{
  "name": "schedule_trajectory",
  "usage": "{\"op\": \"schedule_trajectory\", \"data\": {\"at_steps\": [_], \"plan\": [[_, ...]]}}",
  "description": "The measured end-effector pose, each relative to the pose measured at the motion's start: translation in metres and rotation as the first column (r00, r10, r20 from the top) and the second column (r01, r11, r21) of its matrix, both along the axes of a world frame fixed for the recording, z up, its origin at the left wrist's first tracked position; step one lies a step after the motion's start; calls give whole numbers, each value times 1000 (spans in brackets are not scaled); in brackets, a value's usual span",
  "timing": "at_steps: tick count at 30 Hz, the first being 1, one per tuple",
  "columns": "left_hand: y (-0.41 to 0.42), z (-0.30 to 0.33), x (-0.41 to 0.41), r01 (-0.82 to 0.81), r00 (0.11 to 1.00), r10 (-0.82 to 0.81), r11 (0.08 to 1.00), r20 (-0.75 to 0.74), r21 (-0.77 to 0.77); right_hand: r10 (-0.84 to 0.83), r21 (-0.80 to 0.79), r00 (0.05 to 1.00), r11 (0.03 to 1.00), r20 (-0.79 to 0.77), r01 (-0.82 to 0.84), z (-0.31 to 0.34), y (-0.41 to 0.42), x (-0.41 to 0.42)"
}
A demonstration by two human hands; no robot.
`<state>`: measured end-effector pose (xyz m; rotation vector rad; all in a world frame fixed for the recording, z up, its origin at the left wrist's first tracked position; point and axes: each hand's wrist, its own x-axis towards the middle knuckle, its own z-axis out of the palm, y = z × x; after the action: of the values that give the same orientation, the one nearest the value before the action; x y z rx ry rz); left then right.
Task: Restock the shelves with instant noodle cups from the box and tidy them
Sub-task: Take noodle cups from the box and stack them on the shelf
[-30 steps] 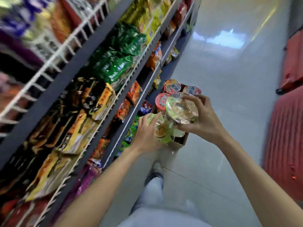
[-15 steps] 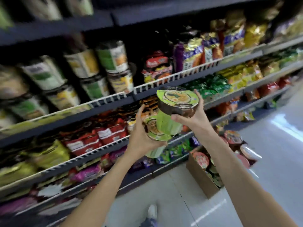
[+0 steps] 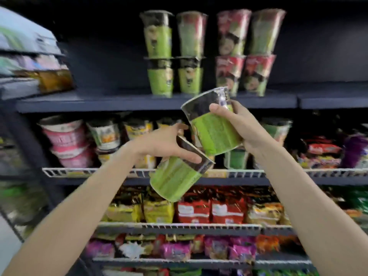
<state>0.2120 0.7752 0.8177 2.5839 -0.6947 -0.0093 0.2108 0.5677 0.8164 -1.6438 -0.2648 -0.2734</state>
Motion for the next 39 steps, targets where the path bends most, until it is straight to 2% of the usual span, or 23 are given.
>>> {"op": "schedule_trajectory", "data": {"at_steps": [5,9,14,17,19,23,28,31,33,39], "plan": [[80,69,43,25,984,-22,1000,175,-18,43,141,997,989,67,-52,61,82,47],[140,103,80,-3,966,55,979,253,-202,75,286,987,951,144,-114,107,132,83],[187,114,126,-42,928,190,908,319,-417,-75,331,973,944,220,-2,134,187,122],[200,112,155,-42,926,246,821,286,-570,-142,377,957,925,252,38,137,213,140],[202,111,173,-54,910,291,790,295,-611,-172,391,944,919,282,51,142,225,153],[194,108,202,-82,884,366,735,292,-673,-282,296,905,937,320,187,158,243,180],[185,98,236,-125,893,405,642,197,-756,-343,16,872,933,349,360,166,264,207],[180,89,250,-154,900,416,589,134,-793,-310,-202,874,893,375,403,158,267,222],[177,87,258,-159,918,388,547,81,-822,-325,-324,850,820,414,472,147,267,230],[166,91,269,-178,939,341,599,48,-781,-436,-285,750,734,498,616,129,269,246]]}}
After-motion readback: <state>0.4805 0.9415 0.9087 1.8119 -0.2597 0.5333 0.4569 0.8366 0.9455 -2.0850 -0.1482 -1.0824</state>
